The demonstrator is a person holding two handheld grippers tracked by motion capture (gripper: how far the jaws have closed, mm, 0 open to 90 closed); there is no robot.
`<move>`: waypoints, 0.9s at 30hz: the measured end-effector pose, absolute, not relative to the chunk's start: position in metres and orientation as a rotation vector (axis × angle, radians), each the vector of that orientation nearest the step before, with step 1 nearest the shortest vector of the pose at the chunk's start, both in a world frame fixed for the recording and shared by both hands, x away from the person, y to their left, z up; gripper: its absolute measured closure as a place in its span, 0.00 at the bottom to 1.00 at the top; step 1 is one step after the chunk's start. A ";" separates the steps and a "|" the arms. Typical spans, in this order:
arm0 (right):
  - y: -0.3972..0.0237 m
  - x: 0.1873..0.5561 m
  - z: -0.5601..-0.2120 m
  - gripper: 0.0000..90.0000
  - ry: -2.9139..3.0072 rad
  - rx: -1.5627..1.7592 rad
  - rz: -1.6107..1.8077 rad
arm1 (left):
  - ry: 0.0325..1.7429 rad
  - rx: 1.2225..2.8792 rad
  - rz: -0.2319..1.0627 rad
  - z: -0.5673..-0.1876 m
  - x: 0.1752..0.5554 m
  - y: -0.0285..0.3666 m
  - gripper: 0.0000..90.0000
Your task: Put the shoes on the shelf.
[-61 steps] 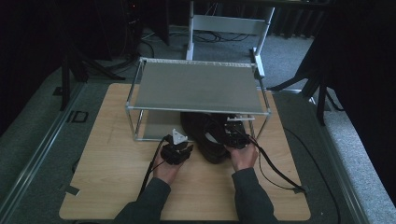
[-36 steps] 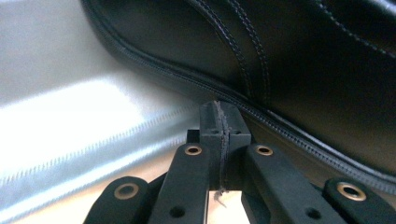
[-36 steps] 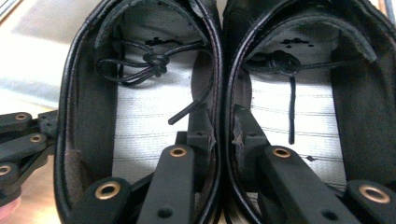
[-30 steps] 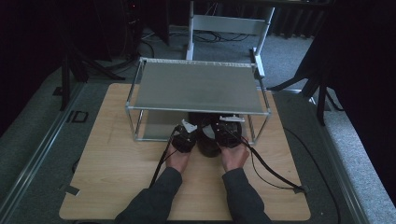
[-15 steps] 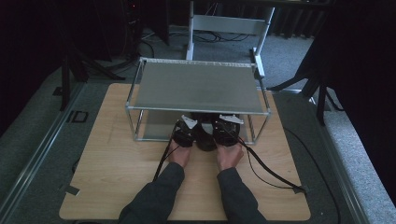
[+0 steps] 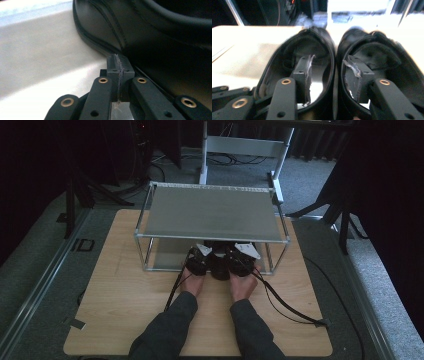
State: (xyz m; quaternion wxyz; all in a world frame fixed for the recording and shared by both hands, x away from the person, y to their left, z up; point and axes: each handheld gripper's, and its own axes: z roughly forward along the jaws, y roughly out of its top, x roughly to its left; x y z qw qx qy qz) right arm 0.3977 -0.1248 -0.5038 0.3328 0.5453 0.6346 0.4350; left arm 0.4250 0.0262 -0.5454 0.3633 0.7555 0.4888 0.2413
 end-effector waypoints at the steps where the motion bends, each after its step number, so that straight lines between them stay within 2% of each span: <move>1: -0.124 0.396 -0.506 0.60 1.631 1.397 1.148 | 1.257 1.948 0.610 -0.545 0.427 0.027 0.99; 3: -0.126 0.395 -0.509 0.52 1.630 1.370 1.206 | 1.258 1.961 0.621 -0.545 0.428 0.028 0.98; 7: -0.129 0.390 -0.505 0.44 1.640 1.359 1.213 | 1.270 1.930 0.616 -0.546 0.429 0.027 0.96; 12: -0.140 0.374 -0.490 0.44 1.612 1.277 1.229 | 1.271 1.939 0.601 -0.546 0.430 0.030 0.94; 22: -0.179 0.345 -0.492 0.29 1.767 1.235 1.148 | 1.274 1.951 0.565 -0.550 0.432 0.035 0.90; 27: -0.196 0.349 -0.509 0.32 1.832 1.309 1.081 | 1.277 1.955 0.553 -0.550 0.434 0.036 0.90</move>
